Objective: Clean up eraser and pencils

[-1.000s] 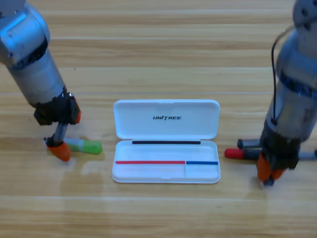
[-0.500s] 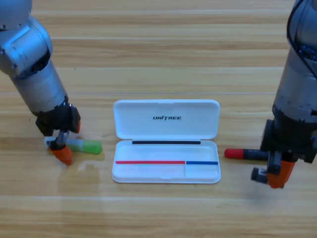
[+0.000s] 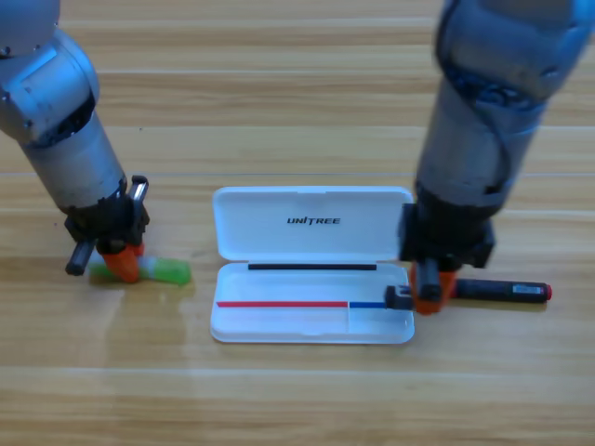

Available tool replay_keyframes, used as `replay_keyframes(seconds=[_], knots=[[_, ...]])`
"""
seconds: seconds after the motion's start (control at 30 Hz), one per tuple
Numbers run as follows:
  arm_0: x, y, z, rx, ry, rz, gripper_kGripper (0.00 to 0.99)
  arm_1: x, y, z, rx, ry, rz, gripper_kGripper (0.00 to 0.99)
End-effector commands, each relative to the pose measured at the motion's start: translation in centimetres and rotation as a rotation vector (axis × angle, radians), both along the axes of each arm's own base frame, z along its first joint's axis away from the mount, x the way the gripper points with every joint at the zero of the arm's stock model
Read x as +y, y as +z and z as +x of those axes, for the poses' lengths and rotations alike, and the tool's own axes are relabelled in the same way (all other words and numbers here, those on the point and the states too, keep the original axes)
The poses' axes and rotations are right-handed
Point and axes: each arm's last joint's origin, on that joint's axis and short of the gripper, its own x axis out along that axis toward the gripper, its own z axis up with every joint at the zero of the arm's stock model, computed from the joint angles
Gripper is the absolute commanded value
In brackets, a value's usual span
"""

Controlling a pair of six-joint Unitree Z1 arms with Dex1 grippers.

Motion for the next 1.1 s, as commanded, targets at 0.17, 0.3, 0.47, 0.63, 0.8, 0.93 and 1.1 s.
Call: replay_keyframes(seconds=[0.17,0.3,0.47,0.63,0.8,0.93,1.1], knots=[[-0.3,-1.0,-0.8,0.022,-0.017,0.032,0.000,3.8,-5.3,1.7,-0.024,0.075,-0.117,0.000],[-0.2,-0.3,-0.8,0.019,-0.012,0.034,0.000,4.3,-5.9,2.1,-0.023,0.079,-0.116,0.000],[-0.4,1.4,-0.5,0.025,-0.004,0.045,0.000,4.5,-6.4,2.2,-0.017,0.080,-0.123,0.000],[-0.4,3.4,-0.4,0.025,0.019,0.045,0.000,4.4,-6.6,2.1,-0.009,0.080,-0.126,0.000],[-0.3,4.8,-0.6,0.018,0.021,0.041,0.000,4.2,-6.7,1.9,0.001,0.081,-0.132,0.000],[-0.2,5.6,-0.7,0.012,0.026,0.036,0.000,4.1,-6.7,1.8,0.006,0.081,-0.130,0.000],[-0.2,6.1,-0.8,0.011,0.029,0.037,0.000,4.0,-6.6,1.7,0.014,0.081,-0.125,0.000]])
